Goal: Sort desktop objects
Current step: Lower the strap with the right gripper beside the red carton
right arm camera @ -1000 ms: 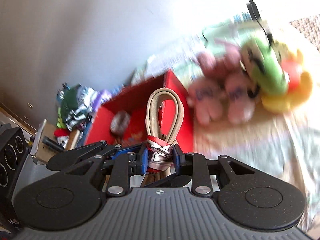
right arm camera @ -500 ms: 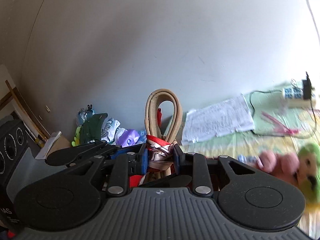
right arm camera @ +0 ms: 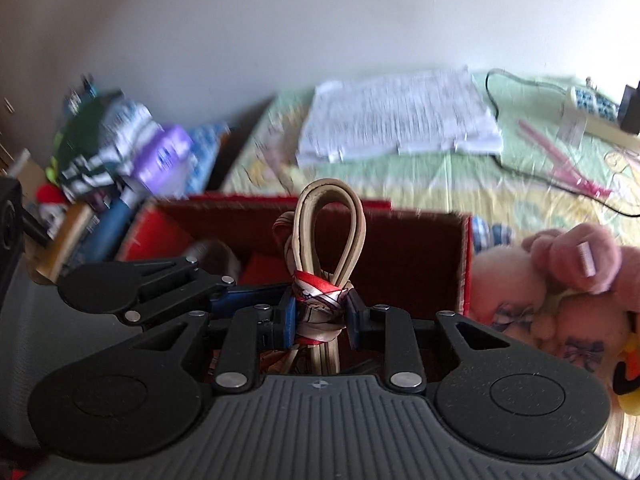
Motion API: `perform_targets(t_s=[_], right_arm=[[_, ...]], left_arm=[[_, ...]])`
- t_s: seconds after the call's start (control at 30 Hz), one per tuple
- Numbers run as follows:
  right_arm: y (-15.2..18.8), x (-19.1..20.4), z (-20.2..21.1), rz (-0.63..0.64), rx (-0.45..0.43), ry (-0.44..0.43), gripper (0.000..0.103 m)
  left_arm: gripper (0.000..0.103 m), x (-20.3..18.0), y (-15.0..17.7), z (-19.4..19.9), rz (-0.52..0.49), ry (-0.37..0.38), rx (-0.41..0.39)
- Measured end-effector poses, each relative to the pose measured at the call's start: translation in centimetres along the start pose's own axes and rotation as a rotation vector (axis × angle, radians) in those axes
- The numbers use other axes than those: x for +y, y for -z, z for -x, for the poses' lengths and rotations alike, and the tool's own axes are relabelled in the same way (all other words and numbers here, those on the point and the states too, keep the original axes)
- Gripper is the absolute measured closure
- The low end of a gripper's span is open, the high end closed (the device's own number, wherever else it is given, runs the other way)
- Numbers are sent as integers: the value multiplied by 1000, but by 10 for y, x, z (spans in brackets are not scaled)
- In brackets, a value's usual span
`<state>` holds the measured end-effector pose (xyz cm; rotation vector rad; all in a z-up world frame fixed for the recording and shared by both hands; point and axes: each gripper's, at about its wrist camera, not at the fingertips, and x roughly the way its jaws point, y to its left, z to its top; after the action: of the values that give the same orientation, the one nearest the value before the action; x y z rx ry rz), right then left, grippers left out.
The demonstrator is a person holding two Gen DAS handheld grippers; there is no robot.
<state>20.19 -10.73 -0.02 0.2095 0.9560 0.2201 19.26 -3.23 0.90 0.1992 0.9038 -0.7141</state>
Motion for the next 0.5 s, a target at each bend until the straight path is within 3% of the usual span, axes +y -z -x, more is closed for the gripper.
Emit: perform_targets(t_s=[0.27, 0.5], right_arm=[[1, -6, -44, -47, 202, 29, 77], [-2, -7, -64, -65, 320, -4, 77]], left_arm=[[41, 22, 3, -35, 46, 38, 200], [41, 37, 4, -45, 138, 50, 296]])
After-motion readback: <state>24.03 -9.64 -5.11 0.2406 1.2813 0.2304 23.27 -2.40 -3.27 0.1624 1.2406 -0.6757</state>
